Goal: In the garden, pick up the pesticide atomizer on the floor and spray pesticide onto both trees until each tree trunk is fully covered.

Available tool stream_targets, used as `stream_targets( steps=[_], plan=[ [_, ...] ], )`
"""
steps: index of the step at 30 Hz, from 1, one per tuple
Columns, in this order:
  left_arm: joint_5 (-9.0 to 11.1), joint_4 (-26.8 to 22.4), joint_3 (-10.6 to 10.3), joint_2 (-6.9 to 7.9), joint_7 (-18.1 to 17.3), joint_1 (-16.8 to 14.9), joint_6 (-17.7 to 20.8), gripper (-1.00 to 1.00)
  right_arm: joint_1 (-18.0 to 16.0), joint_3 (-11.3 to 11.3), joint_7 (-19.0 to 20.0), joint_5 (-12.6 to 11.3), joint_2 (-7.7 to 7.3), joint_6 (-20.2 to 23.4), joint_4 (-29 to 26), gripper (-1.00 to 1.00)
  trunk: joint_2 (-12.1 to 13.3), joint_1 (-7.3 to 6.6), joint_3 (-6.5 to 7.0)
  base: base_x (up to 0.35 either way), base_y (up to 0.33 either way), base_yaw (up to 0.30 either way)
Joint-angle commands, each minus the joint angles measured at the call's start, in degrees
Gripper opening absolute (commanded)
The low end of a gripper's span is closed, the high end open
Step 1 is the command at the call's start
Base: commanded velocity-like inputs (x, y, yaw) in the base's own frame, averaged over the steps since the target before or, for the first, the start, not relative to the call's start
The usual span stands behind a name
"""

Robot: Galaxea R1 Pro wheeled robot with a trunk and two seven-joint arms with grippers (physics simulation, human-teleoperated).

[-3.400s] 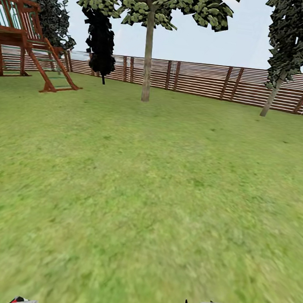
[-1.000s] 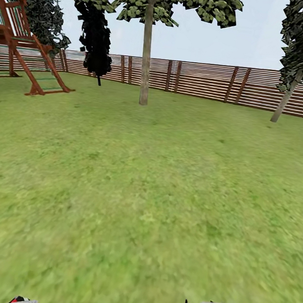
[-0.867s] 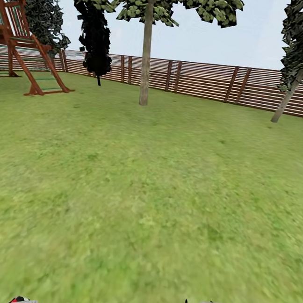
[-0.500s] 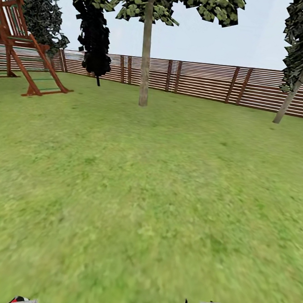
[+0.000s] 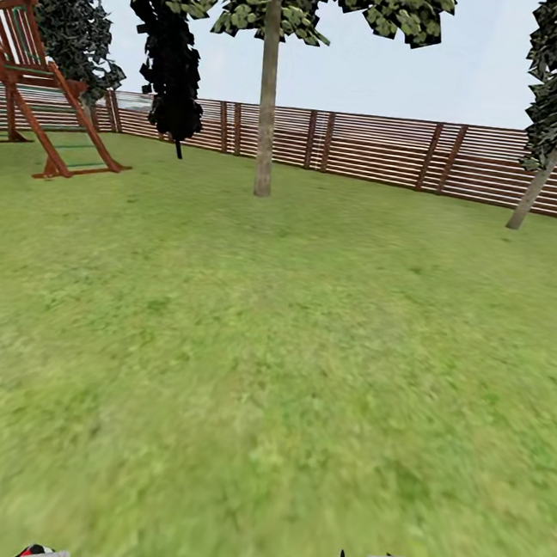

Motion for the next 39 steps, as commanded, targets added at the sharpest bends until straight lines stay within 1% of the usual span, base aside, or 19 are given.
stream_targets(
  steps=[1, 39],
  plan=[
    [-0.06, 0.03, 0.33, -0.01, -0.09, -0.03, -0.18, -1.0, -0.04, 0.44, -0.6, 0.21, 0.01, -0.02, 0.05, 1.0, -0.02, 0.03, -0.05, 0.34, 0.0, 0.0],
    [-0.06, 0.03, 0.33, -0.01, -0.09, -0.03, -0.03, -1.0, -0.04, 0.44, -0.6, 0.21, 0.01, -0.02, 0.05, 1.0, -0.02, 0.03, -0.05, 0.34, 0.0, 0.0]
  ],
)
